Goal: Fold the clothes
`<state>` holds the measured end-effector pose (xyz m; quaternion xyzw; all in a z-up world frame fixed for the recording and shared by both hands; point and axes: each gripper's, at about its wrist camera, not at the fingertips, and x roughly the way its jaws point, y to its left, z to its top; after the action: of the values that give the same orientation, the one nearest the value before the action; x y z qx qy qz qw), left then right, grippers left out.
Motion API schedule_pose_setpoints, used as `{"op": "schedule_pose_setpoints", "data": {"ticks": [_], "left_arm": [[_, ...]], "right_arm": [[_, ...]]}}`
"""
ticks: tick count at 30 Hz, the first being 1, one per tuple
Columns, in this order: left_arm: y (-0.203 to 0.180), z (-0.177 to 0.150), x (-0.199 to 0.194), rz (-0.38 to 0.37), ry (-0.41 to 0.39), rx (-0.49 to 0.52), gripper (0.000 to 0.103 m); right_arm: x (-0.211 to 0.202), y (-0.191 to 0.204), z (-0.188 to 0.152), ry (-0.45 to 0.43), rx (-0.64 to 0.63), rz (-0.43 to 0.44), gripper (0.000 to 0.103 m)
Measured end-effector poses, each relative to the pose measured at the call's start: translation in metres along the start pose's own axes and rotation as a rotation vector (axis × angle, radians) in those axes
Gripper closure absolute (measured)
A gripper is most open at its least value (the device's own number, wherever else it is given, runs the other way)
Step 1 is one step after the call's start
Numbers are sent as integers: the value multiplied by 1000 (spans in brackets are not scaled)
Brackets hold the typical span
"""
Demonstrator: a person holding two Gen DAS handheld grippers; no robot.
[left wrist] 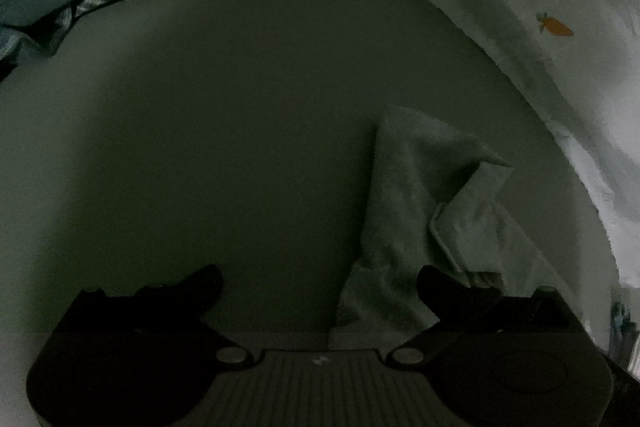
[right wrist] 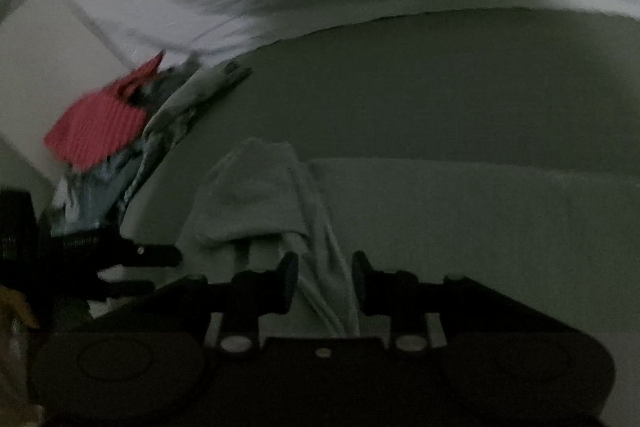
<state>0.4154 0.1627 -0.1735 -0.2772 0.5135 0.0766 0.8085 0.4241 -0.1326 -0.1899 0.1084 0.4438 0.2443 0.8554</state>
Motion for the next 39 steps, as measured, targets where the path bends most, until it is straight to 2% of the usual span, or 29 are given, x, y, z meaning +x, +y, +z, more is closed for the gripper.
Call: {"op": "schedule_pose_setpoints", "data": {"ticks": [4,6,8,11,13,15,18,22,25,28,30,35,39], "left_arm": [[-1,-1,1,2,1,16,0],[0,-1,2,-5,-1,13,0],[4,1,2,-17,-2,-12,0],[10,3,1,-32,0,-48,0],[13,5,2,-38,2,-67,0],[14,6,2,-40,4,-82,0],[15,6,1,-42,4,-88,0],[14,5,1,-43,2,-87,0],[11,7,2,-29,6,-69,0],[6,8,3,-2,15,-36,0],[2,8,4,16,22,-11,0],[-3,9,6,41,30,20,0],[-4,10,4,43,33,19,0]], "right_arm": [[24,6,10,9,-66,-31,76],[35,6,16,11,-78,-43,81],[45,8,20,38,-94,-55,86],[48,10,19,51,-135,-46,87],[45,10,18,46,-136,-48,96],[42,9,17,41,-137,-49,100],[26,3,16,6,-100,-64,100],[-6,-7,11,-45,-80,-155,100],[-16,-22,2,-12,-15,-181,100],[-14,-30,-2,-2,27,-193,97],[-13,-30,-2,-11,40,-189,90],[-2,-29,12,-43,33,-173,86],[15,-33,24,-36,29,-169,87]]}}
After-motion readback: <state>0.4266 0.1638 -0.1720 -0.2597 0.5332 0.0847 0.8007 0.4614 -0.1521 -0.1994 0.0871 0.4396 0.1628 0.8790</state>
